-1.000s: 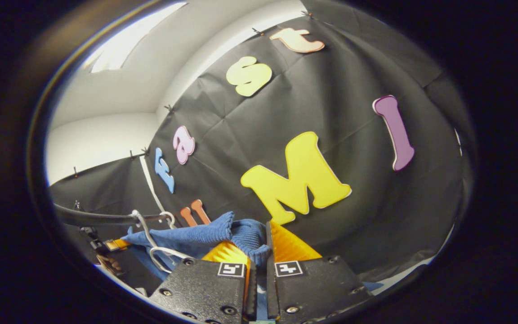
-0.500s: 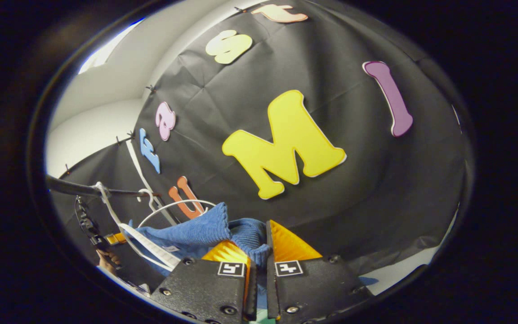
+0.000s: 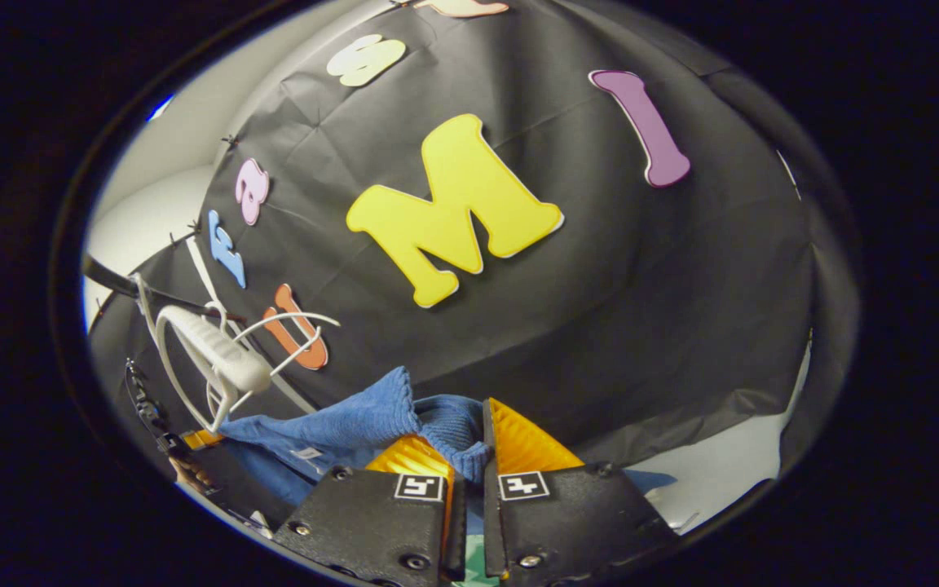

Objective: Grasp the clothes on the hanger with both hands and then place them into the laundry hamper below.

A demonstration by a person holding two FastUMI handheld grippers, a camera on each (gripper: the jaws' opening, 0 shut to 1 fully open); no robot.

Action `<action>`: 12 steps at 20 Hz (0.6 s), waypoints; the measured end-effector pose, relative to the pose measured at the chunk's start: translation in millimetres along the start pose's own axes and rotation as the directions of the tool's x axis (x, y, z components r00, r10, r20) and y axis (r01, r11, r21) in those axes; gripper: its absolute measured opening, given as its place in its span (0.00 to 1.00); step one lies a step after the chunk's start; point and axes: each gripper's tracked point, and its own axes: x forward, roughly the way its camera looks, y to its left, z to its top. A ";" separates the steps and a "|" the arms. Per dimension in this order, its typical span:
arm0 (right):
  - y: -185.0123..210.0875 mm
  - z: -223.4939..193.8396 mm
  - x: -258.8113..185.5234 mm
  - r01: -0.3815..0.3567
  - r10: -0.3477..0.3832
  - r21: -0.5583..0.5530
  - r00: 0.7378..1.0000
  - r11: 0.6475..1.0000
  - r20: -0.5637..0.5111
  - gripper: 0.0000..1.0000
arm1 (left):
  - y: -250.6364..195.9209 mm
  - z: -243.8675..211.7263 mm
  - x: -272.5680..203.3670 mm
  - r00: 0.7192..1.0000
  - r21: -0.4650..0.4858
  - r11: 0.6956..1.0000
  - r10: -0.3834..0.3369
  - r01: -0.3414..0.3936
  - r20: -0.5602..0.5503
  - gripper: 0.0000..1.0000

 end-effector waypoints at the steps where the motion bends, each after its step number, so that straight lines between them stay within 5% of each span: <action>1: -1.6 -10.0 -5.9 0.010 -0.010 -0.002 1.000 1.000 -0.008 0.12 | 0.3 -8.5 -3.4 1.000 -0.012 1.000 0.004 -0.004 -0.010 0.02; 6: -3.4 -55.3 -37.6 0.059 -0.059 -0.020 0.998 0.998 -0.028 0.12 | -0.1 -37.5 -29.3 1.000 -0.022 1.000 0.012 -0.013 -0.028 0.02; 12: 43.6 -103.4 -74.2 0.021 -0.025 -0.078 0.998 0.997 -0.054 0.11 | -28.5 -58.5 -67.8 0.998 0.002 0.999 -0.053 0.054 -0.025 0.02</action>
